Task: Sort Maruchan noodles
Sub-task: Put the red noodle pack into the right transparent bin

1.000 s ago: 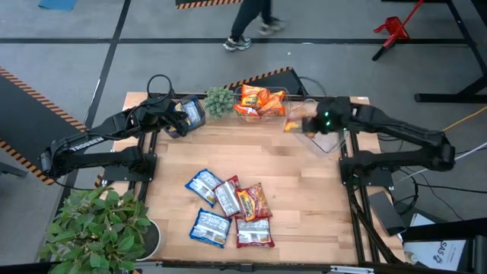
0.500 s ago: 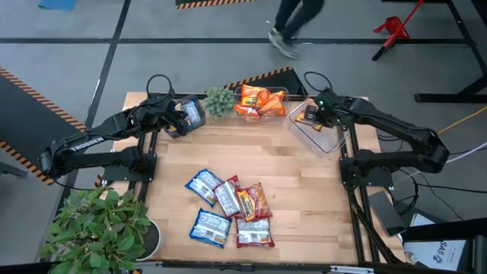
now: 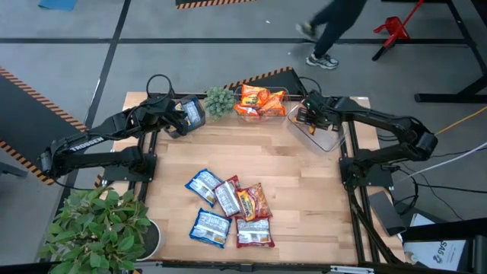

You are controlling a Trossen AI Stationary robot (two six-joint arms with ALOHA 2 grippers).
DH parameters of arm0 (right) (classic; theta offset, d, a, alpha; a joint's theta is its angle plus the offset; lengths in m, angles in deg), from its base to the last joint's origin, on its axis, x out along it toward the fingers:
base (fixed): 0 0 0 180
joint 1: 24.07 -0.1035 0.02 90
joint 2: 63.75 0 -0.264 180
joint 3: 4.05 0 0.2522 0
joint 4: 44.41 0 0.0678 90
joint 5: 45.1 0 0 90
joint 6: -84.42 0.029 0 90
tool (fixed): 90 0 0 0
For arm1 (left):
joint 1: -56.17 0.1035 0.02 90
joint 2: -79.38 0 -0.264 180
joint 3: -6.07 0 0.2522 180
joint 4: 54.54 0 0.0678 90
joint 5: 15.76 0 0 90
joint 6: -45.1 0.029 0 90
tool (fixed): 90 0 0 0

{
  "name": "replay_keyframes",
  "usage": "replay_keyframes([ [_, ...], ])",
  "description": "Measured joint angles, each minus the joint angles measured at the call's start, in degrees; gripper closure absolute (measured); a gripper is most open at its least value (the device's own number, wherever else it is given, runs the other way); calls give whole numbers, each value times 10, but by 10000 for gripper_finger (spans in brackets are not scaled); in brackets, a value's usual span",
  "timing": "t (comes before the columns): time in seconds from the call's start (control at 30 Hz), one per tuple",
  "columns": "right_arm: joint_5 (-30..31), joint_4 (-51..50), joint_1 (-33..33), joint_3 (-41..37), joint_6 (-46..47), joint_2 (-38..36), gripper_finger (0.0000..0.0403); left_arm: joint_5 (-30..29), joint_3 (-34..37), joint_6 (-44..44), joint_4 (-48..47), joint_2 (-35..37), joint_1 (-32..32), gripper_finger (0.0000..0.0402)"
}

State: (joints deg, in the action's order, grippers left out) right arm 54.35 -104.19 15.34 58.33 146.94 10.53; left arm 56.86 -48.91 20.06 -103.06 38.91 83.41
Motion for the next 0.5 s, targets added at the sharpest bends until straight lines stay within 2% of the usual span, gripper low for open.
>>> replay_keyframes([
  [0.27, -16, -3, 0, 17, -65, -1, 156, 0, 0, 0, 0, 0, 0, 333],
  [0.37, -20, -21, 0, 45, -93, -11, 142, 0, 0, 0, 0, 0, 0, 333],
  [0.5, -18, -63, 0, 86, -126, -14, 142, 1, 0, 0, 0, 0, 0, 333],
])
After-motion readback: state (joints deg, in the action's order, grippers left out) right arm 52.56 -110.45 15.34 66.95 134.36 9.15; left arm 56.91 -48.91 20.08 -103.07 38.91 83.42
